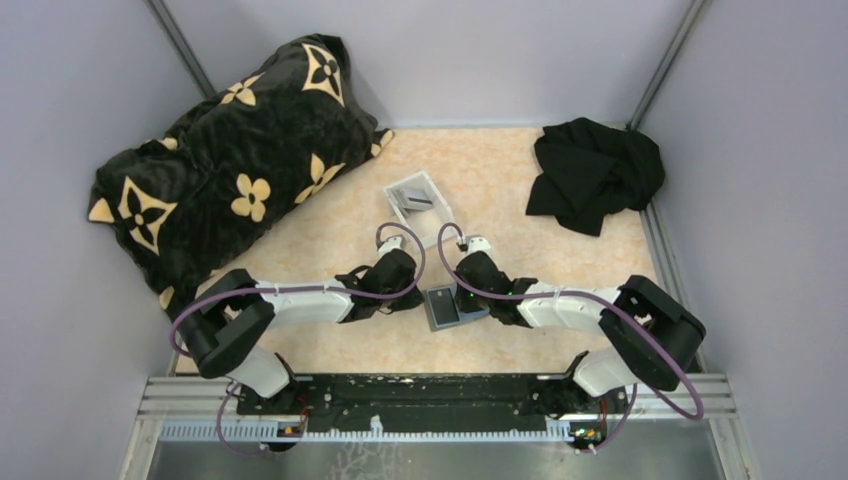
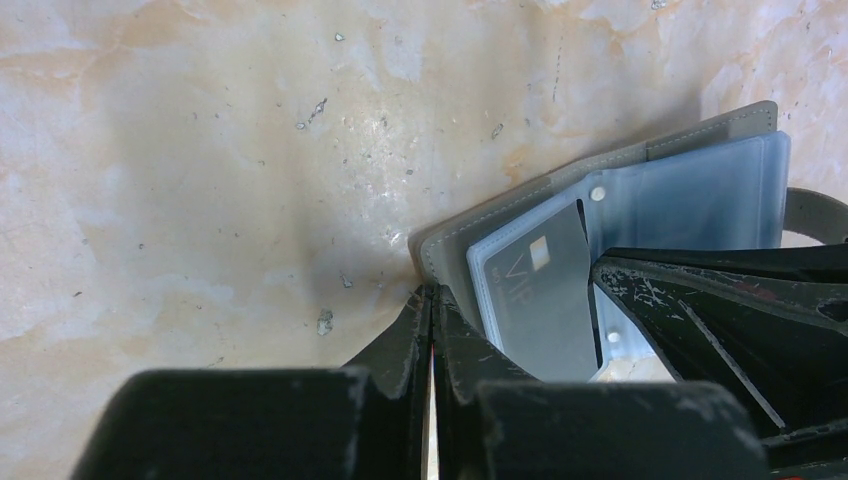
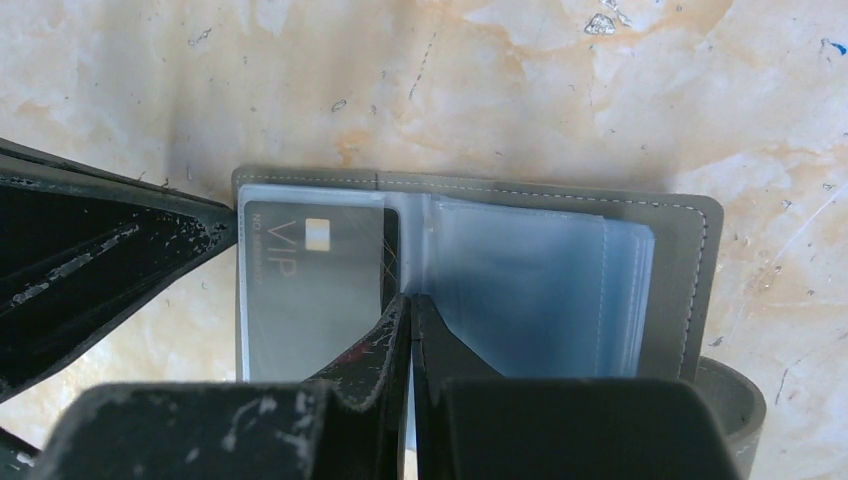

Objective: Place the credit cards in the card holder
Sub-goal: Insert the credit card into the card holder, then move the card holder to the center of the board.

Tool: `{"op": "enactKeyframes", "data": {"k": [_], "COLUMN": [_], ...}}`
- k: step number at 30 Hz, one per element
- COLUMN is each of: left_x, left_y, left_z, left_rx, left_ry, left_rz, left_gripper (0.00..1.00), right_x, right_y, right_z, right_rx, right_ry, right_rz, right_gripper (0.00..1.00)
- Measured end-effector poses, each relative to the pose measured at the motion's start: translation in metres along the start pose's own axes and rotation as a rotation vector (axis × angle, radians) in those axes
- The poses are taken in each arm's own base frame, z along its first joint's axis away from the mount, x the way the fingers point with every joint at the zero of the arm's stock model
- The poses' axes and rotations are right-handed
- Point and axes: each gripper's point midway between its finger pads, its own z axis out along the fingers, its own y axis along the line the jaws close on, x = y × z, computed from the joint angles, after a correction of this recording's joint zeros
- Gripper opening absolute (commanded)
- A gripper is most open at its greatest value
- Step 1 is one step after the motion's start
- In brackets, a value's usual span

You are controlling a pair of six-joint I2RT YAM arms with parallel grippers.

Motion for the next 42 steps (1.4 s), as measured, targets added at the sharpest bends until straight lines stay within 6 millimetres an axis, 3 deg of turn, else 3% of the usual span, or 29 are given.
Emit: {"op": "enactKeyframes", "data": {"k": [7, 18, 24, 34, 42], "left_x": [0.000, 0.008, -0.002, -0.004, -0.006], "left_y": [0.002, 0.025, 0.009, -0.001, 0.015], "left_z": [-0.003, -0.031, -0.047, -0.047, -0.041], "left_rx": [-0.009, -0.091, 0.006, 0.063, -0.012], "left_ry": [0.004, 0.041, -0.012, -0.039, -0.066], "left_rz": [0.001, 0.028, 0.026, 0.034, 0.041], "left_gripper": [0.13, 0.23, 0.28, 0.30, 0.30], "right_x": [0.001, 0.002, 0.000, -0.011, -0.022], "right_y": [0.002, 0.006, 0.011, 0.030, 0.043], "right_z": [0.000, 0.001, 0.004, 0.020, 0.033], "right_rx": [-0.008, -0.024, -0.036, -0.057, -0.072], "right_ry": [0.005, 0.012, 0.013, 0.015, 0.010], "right_rz": [0.008, 0.015, 0.018, 0.012, 0.009], "right_gripper": [0.02, 0.02, 0.03, 0.06, 0.06]}}
